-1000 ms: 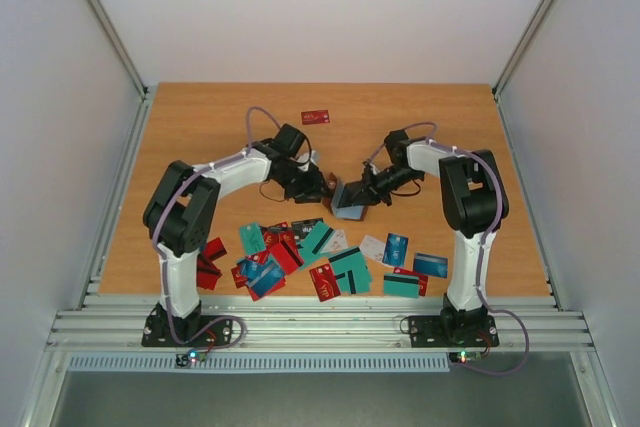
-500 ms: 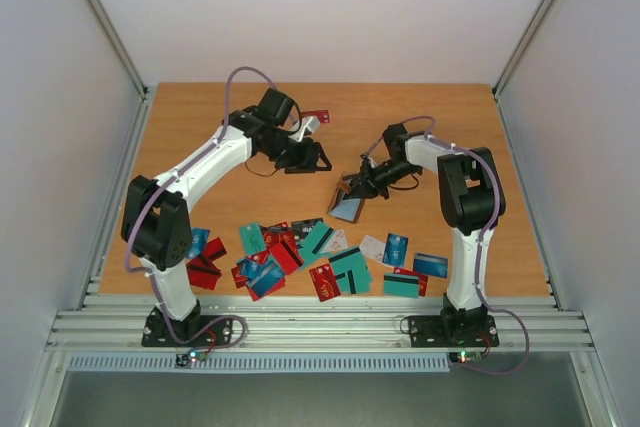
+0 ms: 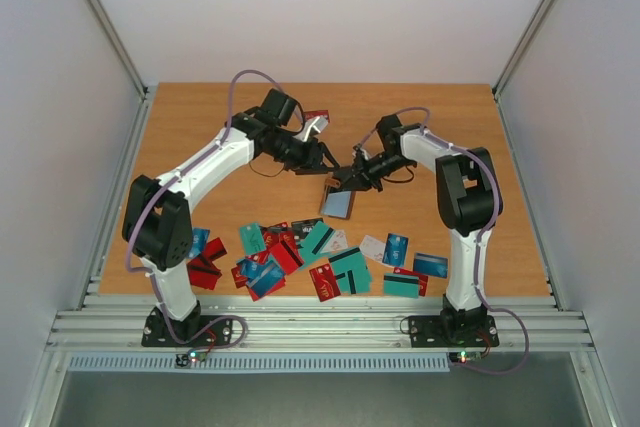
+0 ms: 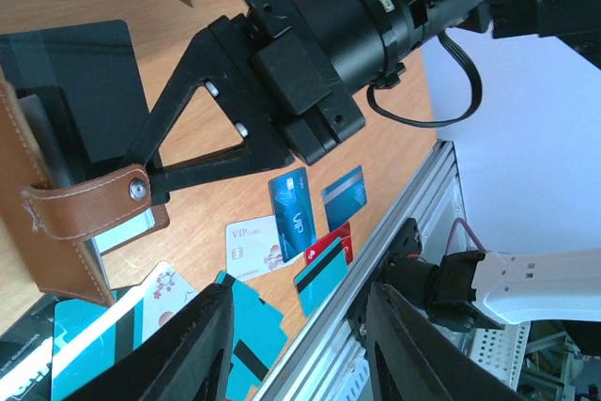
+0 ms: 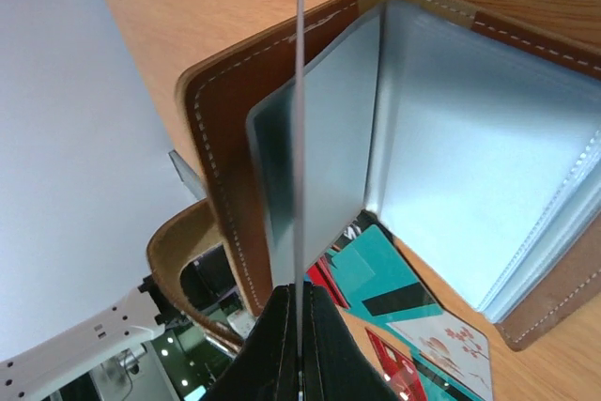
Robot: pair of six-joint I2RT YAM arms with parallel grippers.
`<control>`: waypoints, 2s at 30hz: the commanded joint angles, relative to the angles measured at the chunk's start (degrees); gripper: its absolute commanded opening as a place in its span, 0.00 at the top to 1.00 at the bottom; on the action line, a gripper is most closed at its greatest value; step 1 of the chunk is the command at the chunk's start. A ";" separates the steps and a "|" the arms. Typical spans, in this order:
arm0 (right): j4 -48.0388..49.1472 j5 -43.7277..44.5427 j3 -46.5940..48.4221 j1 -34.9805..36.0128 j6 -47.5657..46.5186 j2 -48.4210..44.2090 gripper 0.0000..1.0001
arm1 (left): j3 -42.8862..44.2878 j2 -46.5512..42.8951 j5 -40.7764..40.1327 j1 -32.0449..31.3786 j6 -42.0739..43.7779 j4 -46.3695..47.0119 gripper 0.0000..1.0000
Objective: Put the credit cards into the card holder
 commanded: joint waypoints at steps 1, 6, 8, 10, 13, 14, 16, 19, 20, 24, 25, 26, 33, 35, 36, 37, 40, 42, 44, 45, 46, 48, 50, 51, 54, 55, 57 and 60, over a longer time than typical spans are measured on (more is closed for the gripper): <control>0.24 -1.98 2.70 1.55 1.89 -0.12 0.99 | -0.62 1.30 -2.62 1.36 0.06 0.40 0.61; 1.41 -2.51 5.68 3.10 3.50 4.02 0.99 | -2.79 2.12 -4.92 3.73 1.43 0.10 0.61; 2.12 -2.87 7.16 3.59 4.53 5.62 0.99 | -4.62 3.25 -5.37 5.19 1.31 0.66 0.61; 2.49 -3.06 9.26 4.09 5.39 7.11 0.99 | -7.53 4.04 -5.60 6.99 0.37 2.89 0.61; 2.42 -3.33 12.00 4.90 6.33 9.18 0.99 | -10.67 5.08 -4.90 9.05 -0.56 5.13 0.61; 2.49 -3.48 12.98 5.23 6.37 10.28 0.99 | -11.01 5.70 -4.25 9.51 -0.65 5.42 0.61; 2.45 -3.67 14.96 5.86 8.57 11.86 0.99 | -11.31 7.40 -2.60 10.07 -0.33 5.55 0.61; 2.19 -3.83 18.06 6.82 9.90 13.79 0.99 | -12.97 9.67 0.29 11.29 0.03 7.84 0.61; 2.11 -4.04 19.22 7.10 10.34 14.25 0.99 | -13.92 10.18 1.81 11.69 -0.63 9.64 0.61; 2.55 -4.59 21.24 8.23 12.41 15.00 0.99 | -14.56 11.98 2.03 13.18 -2.59 10.69 0.72; 2.74 -4.72 21.45 8.54 12.95 15.04 0.99 | -14.09 12.33 0.91 13.53 -2.21 9.70 0.75; 2.96 -4.79 21.52 8.85 13.52 14.98 0.99 | -13.53 12.76 -0.06 14.00 -2.03 8.87 0.79; 3.25 -3.70 19.12 9.21 14.32 12.35 0.99 | -13.19 11.80 -3.64 15.91 -2.35 6.29 0.88; 3.25 -3.49 17.80 9.21 13.73 12.11 0.99 | -12.71 9.95 -4.08 15.88 -1.15 4.63 0.87; 3.25 -3.33 17.11 9.21 13.20 12.05 0.99 | -12.42 9.01 -5.01 15.94 -0.57 3.20 0.87; 3.37 -3.19 16.31 9.21 12.84 12.03 0.99 | -12.22 8.04 -6.29 15.88 0.33 1.73 0.87; 3.23 -3.00 14.63 9.21 11.54 11.77 0.99 | -12.54 6.34 -12.56 15.87 2.68 -2.53 0.91; 2.90 -2.65 13.94 9.21 10.69 11.35 0.99 | -13.27 6.62 -14.72 15.75 3.46 -3.54 0.93; 2.89 -2.57 13.12 9.21 10.23 10.67 0.99 | -13.35 7.69 -15.20 15.42 3.54 -3.80 0.94; 2.97 -2.49 12.65 9.19 10.02 10.36 0.99 | -13.32 8.20 -14.99 14.92 3.47 -3.43 0.94; 3.10 -2.51 12.12 9.21 9.85 9.91 0.99 | -12.92 8.75 -15.07 14.27 3.46 -3.25 0.94; 3.10 -2.30 11.01 9.14 9.51 8.96 0.99 | -11.17 10.82 -15.36 12.83 3.62 -3.98 0.94; 3.16 -2.11 9.77 9.12 9.15 7.82 0.99 | -9.26 12.81 -15.27 11.22 3.80 -4.61 0.94; 3.16 -1.94 9.06 9.06 9.04 7.17 0.99 | -8.35 13.56 -15.22 10.41 3.80 -4.89 0.94; 3.27 -1.67 6.76 8.88 8.75 5.15 0.99 | -6.61 15.31 -14.85 8.48 2.56 -4.21 0.94; 3.56 -1.58 5.63 8.72 8.88 4.36 0.99 | -6.23 15.90 -14.45 7.94 1.57 -3.80 0.94; 4.50 -1.44 3.87 8.32 9.32 2.98 0.99 | -5.48 17.05 -13.13 7.12 -0.07 -2.45 0.94; 5.71 -1.25 1.77 7.48 10.08 1.27 0.99 | -4.72 18.76 -9.99 6.23 -3.21 0.56 0.94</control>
